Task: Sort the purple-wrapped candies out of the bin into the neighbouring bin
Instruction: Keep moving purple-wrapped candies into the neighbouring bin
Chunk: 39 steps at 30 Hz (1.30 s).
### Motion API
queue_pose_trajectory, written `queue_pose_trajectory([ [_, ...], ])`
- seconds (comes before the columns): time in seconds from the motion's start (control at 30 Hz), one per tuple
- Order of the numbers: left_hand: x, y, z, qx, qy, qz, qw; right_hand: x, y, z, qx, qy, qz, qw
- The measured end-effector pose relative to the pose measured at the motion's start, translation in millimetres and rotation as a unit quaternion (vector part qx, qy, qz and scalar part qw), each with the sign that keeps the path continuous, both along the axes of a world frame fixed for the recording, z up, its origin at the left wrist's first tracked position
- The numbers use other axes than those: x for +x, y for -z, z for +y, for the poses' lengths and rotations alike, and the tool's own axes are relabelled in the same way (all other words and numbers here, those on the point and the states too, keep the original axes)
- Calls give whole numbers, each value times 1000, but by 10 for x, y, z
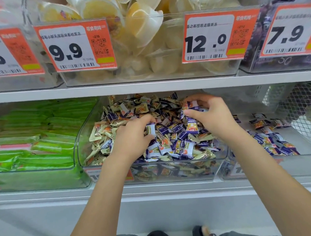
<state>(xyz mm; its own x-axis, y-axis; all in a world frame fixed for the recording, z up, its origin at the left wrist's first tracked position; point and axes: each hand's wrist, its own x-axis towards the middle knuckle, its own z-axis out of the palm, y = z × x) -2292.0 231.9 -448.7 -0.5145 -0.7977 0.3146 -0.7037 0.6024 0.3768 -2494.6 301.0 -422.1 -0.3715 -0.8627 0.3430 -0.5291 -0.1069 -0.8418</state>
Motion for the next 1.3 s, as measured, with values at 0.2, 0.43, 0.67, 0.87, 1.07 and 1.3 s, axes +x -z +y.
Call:
queue_pose_trajectory([
  [0.2,-85,-86,102,-47,-4,81,996,-130,-46,137,-54,67,111,990],
  [0.43,-359,-111,311,23,78,102,991,-695,78,424,-74,152,-60,984],
  [0.67,-646,-119,463,63,143,157,975,-1005,224,617,96,110,16,989],
  [0.87,-914,-108,551,97,153,227,957,-573,-26,717,17,-25,42,999],
  [1.07,-1033,-97,602,133,156,305,930,-291,-29,621,20,-49,81,995],
  [1.3,-1064,-135,626,176,127,358,908,-353,-44,619,-22,-33,-26,999],
])
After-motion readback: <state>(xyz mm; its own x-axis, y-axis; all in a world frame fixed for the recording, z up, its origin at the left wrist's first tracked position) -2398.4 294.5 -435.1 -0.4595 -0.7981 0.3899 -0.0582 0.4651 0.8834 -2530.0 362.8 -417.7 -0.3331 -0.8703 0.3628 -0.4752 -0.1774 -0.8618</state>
